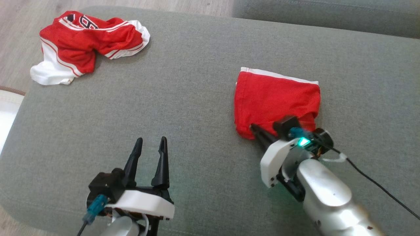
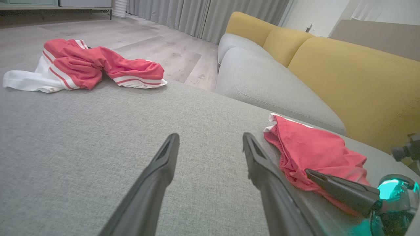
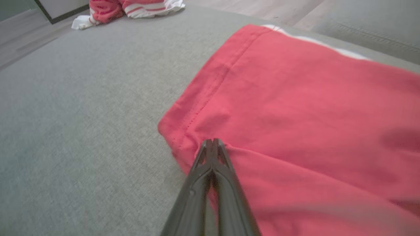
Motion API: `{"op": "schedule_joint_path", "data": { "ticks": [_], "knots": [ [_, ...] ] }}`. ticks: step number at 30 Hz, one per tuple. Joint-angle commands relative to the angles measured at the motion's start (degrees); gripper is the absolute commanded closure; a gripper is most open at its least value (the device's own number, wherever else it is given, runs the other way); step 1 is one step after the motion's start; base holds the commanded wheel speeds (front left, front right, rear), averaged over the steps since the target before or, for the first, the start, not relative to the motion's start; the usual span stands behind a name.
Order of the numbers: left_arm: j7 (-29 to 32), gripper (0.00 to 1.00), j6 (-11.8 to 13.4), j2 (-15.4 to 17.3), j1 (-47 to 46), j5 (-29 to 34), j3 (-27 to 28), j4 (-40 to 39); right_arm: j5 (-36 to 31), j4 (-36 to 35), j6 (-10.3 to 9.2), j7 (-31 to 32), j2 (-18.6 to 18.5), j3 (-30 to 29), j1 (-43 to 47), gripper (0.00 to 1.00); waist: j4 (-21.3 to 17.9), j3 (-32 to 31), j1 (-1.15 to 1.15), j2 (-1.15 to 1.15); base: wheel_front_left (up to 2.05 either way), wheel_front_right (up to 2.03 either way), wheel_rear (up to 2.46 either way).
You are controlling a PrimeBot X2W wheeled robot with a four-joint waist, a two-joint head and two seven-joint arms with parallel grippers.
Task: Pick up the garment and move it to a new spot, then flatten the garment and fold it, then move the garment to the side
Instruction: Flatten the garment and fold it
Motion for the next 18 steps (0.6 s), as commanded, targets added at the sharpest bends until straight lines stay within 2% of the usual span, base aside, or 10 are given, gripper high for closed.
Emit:
{"op": "schedule_joint_path", "data": {
  "ticks": [1,6,11,12,13,14,15,18],
  "knots": [
    [-0.83,0.00,0.04,0.66,-1.57,-0.25,2.46,-1.32,0.80,-0.77,-0.04,0.37,0.94,2.58,-1.73,1.00,0.11,0.07,0.00,0.00,0.00,0.00,0.00],
    [-0.95,0.00,-0.11,0.54,-1.64,-0.28,2.69,-0.93,3.10,1.05,-0.04,-0.07,0.94,7.43,-3.18,1.00,0.24,0.16,0.00,0.00,0.00,0.00,0.00],
    [-1.03,0.00,-0.07,0.53,-1.39,-0.40,3.00,-0.52,4.16,1.52,-0.04,-3.42,0.94,9.14,-4.67,1.00,-0.34,-0.26,0.00,0.00,0.00,0.00,0.00],
    [-1.06,0.00,-0.06,0.56,-1.32,-0.38,3.08,-0.46,3.99,1.53,-0.04,-4.47,0.94,8.92,-4.91,0.68,-0.56,-0.46,0.00,0.00,0.00,0.00,0.00],
    [-1.08,0.00,-0.06,0.61,-1.25,-0.35,3.16,-0.40,3.92,1.41,-0.04,-5.47,0.94,8.61,-5.02,0.43,-0.83,-0.72,0.00,0.00,0.00,0.00,0.00],
    [-1.10,0.00,-0.05,0.71,-1.21,-0.26,3.21,-0.35,3.98,1.15,-0.04,-6.39,0.94,8.19,-5.00,0.05,-1.09,-1.01,0.00,0.00,0.00,0.00,0.00],
    [-1.12,0.00,0.00,0.82,-1.18,-0.22,3.33,-0.29,4.08,0.76,-0.04,-7.25,0.94,7.67,-4.91,0.00,-1.49,-1.36,0.00,0.00,0.00,0.00,0.00],
    [-1.15,0.00,0.10,1.08,-1.22,-0.01,3.54,-0.26,4.09,-0.15,-0.04,-8.81,0.94,6.31,-4.56,0.00,-2.24,-1.97,0.00,0.00,0.00,0.00,0.00]
  ]
}}
